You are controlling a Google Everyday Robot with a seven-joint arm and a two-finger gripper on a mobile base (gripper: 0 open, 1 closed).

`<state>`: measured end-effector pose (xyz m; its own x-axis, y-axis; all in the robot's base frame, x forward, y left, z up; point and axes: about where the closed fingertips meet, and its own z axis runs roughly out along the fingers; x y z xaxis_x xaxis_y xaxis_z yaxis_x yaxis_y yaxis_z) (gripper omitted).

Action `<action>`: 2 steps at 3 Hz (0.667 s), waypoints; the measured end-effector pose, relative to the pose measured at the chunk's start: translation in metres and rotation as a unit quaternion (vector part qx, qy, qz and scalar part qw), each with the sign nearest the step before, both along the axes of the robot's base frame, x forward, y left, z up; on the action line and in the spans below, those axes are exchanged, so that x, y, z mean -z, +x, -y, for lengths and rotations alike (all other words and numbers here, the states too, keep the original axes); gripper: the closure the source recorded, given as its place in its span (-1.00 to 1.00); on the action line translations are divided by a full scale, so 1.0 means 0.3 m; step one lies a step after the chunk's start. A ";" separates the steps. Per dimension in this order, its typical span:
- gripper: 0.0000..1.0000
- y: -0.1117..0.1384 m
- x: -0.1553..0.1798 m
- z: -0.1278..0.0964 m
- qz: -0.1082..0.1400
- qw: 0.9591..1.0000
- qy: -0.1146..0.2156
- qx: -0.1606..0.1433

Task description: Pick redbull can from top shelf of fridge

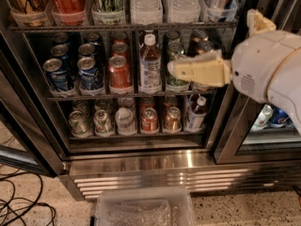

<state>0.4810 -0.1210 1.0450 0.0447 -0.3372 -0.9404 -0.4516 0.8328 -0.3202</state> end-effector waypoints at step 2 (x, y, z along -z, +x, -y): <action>-0.92 0.039 -0.142 0.279 0.071 0.985 0.111 0.112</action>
Offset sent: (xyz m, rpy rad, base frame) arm 0.0079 0.0021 0.0312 0.4300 -0.2642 -0.1578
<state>0.4926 -0.2047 1.0875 0.1287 -0.1412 -0.9816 -0.2121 0.9630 -0.1663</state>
